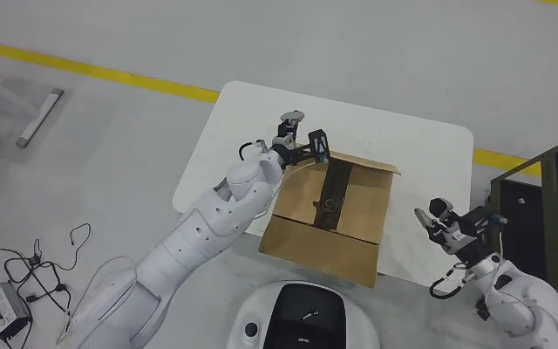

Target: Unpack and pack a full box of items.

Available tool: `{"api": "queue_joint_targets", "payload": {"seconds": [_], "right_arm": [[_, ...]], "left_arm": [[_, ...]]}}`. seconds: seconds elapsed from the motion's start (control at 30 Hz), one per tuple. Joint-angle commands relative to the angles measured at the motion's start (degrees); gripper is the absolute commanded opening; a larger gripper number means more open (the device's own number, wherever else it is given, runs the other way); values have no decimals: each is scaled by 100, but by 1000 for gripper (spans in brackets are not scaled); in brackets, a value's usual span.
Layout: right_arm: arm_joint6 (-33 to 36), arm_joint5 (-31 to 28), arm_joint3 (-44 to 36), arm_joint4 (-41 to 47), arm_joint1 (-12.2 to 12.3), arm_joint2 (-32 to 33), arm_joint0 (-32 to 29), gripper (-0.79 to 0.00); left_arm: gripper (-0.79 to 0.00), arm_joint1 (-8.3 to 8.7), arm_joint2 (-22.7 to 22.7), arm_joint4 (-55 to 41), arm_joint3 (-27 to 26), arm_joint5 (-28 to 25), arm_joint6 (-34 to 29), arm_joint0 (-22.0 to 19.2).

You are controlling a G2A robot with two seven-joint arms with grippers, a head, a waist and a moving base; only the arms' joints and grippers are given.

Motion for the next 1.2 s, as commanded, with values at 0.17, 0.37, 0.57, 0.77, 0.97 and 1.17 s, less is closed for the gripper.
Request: {"api": "queue_joint_targets", "payload": {"seconds": [0.17,0.37,0.57,0.77,0.97,1.17], "right_arm": [[530,-374,206,-221,33,-274,837,-357],[859,-512,514,-264,21,-667,1584,-388],[1018,-513,1039,-302,-24,-1106,2316,-394],[1053,-571,1564,-389,-60,-1419,2875,-406],[1092,-860,1977,-455,-88,-1722,3279,-489],[1002,-993,2292,-496,-117,-1946,3565,-785]], "left_arm": [[0,-116,17,-75,129,51,7,-129],[0,-177,-44,-75,195,47,12,-181],[0,-237,-93,-77,306,49,23,-221],[0,-300,-122,-53,389,57,25,-273],[0,-350,-174,-16,452,101,-11,-274],[0,-391,-231,47,451,130,-52,-251]]}}
